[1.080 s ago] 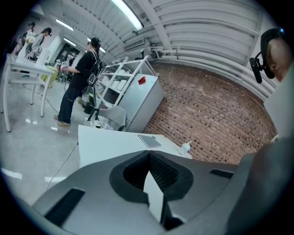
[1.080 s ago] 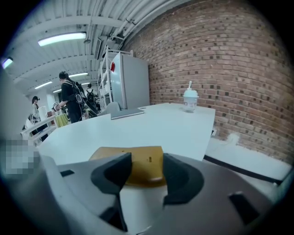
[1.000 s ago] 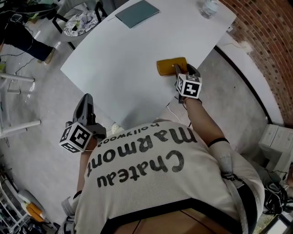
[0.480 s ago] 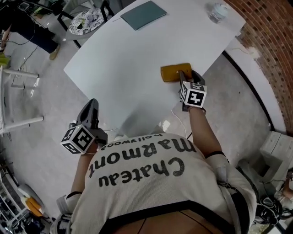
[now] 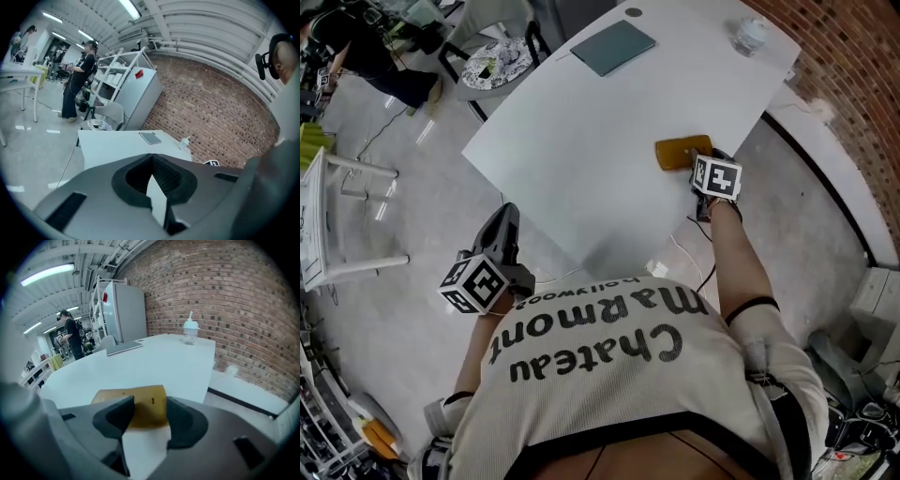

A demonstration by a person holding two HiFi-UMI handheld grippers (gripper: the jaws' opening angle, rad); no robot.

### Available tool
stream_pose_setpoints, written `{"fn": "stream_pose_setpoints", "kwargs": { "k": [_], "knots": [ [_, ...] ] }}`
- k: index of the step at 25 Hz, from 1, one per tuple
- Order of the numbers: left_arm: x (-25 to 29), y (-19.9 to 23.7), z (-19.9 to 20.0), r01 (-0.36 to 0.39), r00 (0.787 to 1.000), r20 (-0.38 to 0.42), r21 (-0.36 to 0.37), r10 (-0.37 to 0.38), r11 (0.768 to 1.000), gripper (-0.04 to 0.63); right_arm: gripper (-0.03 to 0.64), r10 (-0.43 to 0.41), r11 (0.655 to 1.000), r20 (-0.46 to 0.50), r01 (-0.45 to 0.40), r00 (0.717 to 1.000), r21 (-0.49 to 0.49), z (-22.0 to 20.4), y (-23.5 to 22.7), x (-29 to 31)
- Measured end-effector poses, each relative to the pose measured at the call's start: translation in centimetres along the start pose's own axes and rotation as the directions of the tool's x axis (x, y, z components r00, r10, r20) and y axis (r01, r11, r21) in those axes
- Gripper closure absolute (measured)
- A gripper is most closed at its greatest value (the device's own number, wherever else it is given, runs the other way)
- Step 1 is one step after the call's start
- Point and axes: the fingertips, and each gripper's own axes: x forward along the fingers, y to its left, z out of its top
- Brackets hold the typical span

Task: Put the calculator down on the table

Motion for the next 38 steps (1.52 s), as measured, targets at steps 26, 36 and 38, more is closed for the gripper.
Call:
{"fn": "stream_pose_setpoints", "kwargs": {
  "k": [26, 36, 38],
  "knots": [
    [-8.2, 6.1, 0.1, 0.084, 0.993, 0.086, -0.097, -0.076, 0.992, 0.594, 0.455, 0.171, 0.941, 0.050, -0.178, 0.984, 0.288, -5.2, 14.0, -10.0],
    [-9.9, 3.4, 1.1, 0.257, 0.966, 0.038, 0.014, -0.258, 0.966, 0.594, 0.612, 0.285, 0.853, 0.442, -0.436, 0.851, 0.288, 0.4, 24.2, -24.8],
    [-11.0, 2.7, 1.6, 0.316, 0.947, 0.038, 0.042, -0.318, 0.948, 0.594, 0.614, 0.280, 0.828, 0.523, -0.478, 0.805, 0.293, 0.7, 25.3, -28.0]
  ]
}}
